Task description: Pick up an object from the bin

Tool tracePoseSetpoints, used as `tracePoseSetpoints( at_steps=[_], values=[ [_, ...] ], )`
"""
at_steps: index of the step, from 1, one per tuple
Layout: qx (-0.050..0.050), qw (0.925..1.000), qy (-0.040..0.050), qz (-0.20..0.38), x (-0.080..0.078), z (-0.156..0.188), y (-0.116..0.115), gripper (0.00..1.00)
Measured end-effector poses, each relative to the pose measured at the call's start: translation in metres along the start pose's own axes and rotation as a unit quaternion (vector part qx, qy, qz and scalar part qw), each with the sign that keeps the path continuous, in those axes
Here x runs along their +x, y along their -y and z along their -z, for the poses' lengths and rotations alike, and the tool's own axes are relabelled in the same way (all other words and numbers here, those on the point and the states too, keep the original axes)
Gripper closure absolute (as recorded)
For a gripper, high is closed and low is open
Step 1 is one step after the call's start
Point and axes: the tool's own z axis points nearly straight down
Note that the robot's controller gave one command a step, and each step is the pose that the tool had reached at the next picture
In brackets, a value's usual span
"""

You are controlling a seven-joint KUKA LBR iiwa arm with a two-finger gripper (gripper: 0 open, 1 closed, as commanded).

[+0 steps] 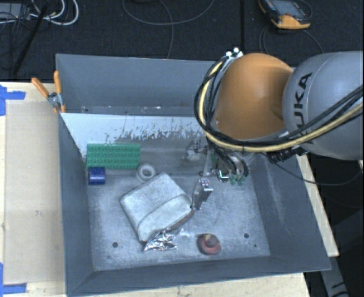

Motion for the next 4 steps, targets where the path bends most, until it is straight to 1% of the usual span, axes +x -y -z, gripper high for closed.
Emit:
tracePoseSetpoints(
  at_steps=[1, 2, 3, 4],
  values=[
    [0.0, 0.9769, -0.0003, 0.214, 0.082, -0.095, -0.008, 0.0],
    [0.001, 0.9723, 0.0038, 0.234, 0.058, -0.144, -0.035, 0.0],
    [0.0, 0.9728, 0.0077, 0.231, 0.056, -0.14, -0.035, 1.0],
    [0.001, 0.9658, 0.0081, 0.259, 0.051, 0.01, -0.029, 1.0]
  ],
)
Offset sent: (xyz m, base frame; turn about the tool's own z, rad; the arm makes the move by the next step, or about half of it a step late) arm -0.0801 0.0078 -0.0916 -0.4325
